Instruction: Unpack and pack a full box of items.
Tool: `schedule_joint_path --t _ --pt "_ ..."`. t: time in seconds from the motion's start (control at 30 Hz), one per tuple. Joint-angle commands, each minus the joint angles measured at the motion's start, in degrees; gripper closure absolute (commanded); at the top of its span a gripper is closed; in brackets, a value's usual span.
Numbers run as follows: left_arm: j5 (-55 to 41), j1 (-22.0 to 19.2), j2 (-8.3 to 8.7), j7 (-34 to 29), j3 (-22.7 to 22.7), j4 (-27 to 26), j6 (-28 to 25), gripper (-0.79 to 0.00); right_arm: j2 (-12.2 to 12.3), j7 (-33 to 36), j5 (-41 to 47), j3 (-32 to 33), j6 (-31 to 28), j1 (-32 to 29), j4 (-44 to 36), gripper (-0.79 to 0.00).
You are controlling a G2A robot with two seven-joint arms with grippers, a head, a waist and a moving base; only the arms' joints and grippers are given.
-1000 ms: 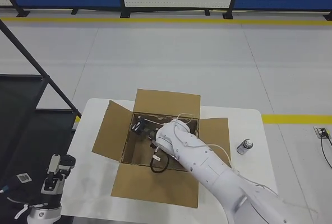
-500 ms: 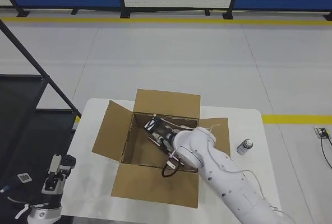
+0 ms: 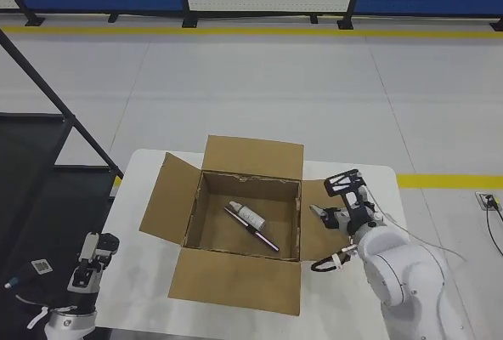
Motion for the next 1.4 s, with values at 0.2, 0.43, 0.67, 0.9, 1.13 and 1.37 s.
schedule_joint_path --t 0.2,0.43,0.67,0.9,1.13,1.37 --pt "0.3 -0.5 0.05 -0.3 0.4 0.2 0.2 -0.785 0.4 5.9 -1.9 8.1 8.5 -0.6 4.3 -0.785" --pt "0.5 -0.8 0.1 -0.3 0.4 0.5 0.5 -0.785 0.6 5.1 3.4 10.8 7.7 5.7 20.7 -0.785" --pt "1.3 -0.8 0.13 0.1 0.3 0.4 0.8 -0.785 0.9 2.8 5.7 11.1 6.6 9.6 30.1 -0.785" --pt "2.0 -1.0 0.1 0.6 0.9 0.1 1.1 -0.785 1.1 2.4 6.7 11.1 6.8 11.9 34.7 -0.357" --pt "2.4 -1.1 0.06 1.2 1.4 0.1 1.5 -0.785 1.5 2.3 8.5 11.4 6.5 13.4 37.7 -0.151" --pt "2.6 -1.1 0.03 1.5 1.8 0.2 1.6 -0.785 1.8 1.6 8.2 11.7 8.3 11.8 31.4 0.0"
